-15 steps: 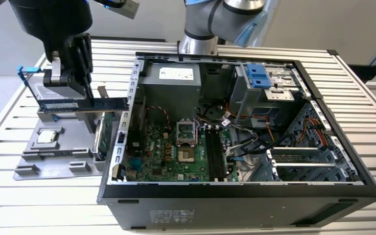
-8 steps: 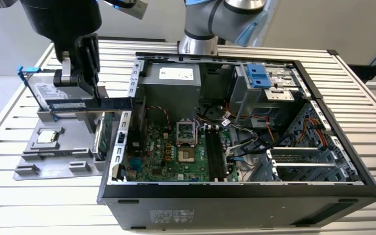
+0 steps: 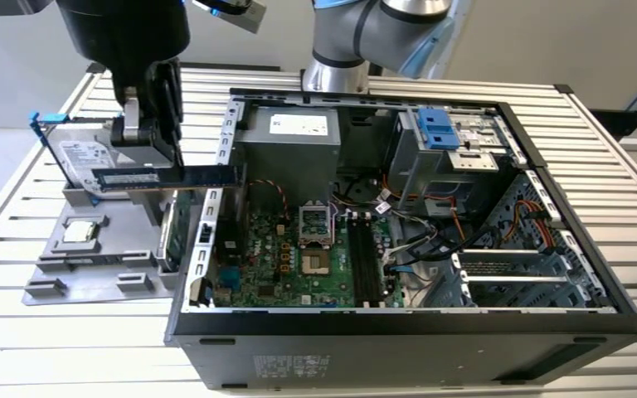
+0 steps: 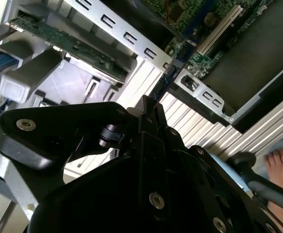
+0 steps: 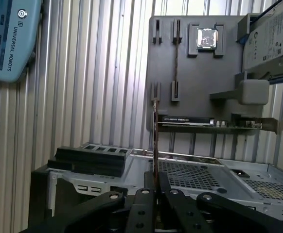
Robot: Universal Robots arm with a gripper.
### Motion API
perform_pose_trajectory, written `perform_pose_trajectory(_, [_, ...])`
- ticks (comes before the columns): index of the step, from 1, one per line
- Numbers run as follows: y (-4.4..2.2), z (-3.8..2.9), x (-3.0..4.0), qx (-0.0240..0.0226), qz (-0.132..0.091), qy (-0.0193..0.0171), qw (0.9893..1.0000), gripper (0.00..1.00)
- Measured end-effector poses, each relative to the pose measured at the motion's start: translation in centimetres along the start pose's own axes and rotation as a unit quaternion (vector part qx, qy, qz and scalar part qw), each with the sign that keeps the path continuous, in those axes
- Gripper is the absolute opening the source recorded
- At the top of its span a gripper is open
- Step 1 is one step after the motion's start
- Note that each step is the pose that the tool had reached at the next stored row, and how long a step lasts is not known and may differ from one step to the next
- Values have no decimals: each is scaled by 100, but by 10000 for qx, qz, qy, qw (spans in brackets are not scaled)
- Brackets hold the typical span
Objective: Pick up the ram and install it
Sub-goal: 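Pick up the ram and move it above insertion slot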
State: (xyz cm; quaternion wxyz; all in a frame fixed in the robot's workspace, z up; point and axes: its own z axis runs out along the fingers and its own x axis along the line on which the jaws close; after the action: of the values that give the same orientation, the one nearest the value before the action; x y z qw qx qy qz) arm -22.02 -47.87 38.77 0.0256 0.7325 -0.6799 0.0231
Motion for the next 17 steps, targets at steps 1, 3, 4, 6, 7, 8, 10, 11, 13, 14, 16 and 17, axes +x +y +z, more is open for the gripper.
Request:
perform_pose_trajectory(1, [-16,0,1,0,0,0,10000,0])
perform_pose_trajectory(3, [-45,0,2,0,0,0,10000,0])
perform_pose_trajectory(4, [-60,0,3,0,0,0,10000,0])
perform_pose_trajectory(6, [-90,0,4,0,0,0,10000,0])
perform_pose_trajectory(7, [-104,0,5,0,0,0,10000,0])
perform_pose_trajectory(8, [-119,-1,6,0,0,0,10000,0])
perform_pose_trajectory(10, [-147,0,7,0,0,0,10000,0])
perform_pose_trajectory(11, [-162,0,8,0,0,0,10000,0])
perform_pose_trajectory(13, [-189,-1,9,0,0,0,10000,0])
perform_pose_trajectory(14, [-204,-1,10,0,0,0,10000,0])
perform_pose_trajectory(16, [-233,-1,11,-1,0,0,10000,0])
perform_pose_trajectory(17, [-248,-1,12,0,0,0,10000,0])
